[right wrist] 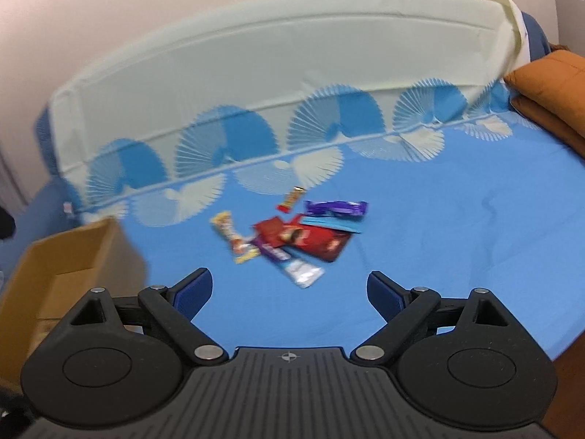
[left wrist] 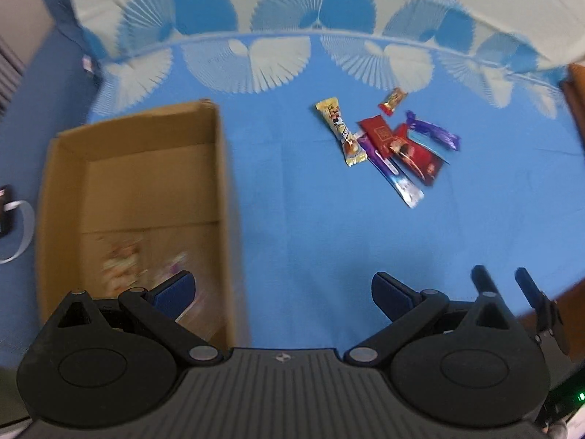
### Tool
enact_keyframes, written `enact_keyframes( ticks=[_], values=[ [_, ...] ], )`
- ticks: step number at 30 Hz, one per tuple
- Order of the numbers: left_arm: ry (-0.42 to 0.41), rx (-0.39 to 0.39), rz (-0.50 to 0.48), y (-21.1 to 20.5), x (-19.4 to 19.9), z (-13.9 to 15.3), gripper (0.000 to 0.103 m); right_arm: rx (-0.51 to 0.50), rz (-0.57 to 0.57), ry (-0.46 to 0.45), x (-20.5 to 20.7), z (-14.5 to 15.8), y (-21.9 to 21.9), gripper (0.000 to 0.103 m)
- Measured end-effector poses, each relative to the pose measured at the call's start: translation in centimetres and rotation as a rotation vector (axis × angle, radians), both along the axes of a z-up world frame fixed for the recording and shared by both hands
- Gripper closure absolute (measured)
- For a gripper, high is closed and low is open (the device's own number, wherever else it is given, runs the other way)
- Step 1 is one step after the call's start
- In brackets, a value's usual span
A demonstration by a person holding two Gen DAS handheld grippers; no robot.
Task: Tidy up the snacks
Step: 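Grasp the yellow wafer bar with the left tool while the right tool grasps a red packet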
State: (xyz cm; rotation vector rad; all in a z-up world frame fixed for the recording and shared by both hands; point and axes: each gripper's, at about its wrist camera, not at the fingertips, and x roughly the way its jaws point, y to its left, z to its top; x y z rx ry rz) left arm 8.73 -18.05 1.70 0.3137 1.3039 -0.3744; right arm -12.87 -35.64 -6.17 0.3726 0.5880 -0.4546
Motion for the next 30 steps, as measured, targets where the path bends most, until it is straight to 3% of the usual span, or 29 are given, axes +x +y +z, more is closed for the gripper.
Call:
enact_keyframes(
  ticks=[8,16,23,26,27,29,30],
  values=[
    [0.052,-0.087,0.115,-7.7,9.6,-11.1,0.0,-0.011,-0.039,0.055,10.6,-8.1,-6.7,0.01],
    [0.112,-0.134,0.193,-12.6,16.4,-18.8,0.0,-0.126,0.074,0.188,18.8,-15.6,-8.5,0.01],
    [0.177,-0.133,0.238,-14.4,18.8,-23.4,0.0,-0.201,0.082,0.156,21.9,-17.5,-8.3,0.003],
    [0.165,-0.144,0.248,-13.9,18.7,-23.8,0.0,-0.228,0.087,0.142,22.0,-17.5,-8.0,0.003],
    [0.163,-0.148,0.245,-13.9,18.6,-23.7,0.0,-0.233,0.087,0.137,21.9,-17.5,-7.9,0.004],
    [0.147,-0.151,0.247,-13.7,18.5,-23.3,0.009,-0.25,0.113,0.109,21.6,-17.3,-7.5,0.023],
    [0.122,-0.151,0.272,-13.3,18.3,-22.8,0.023,-0.286,0.116,0.112,21.5,-17.1,-6.9,0.04]
  ],
)
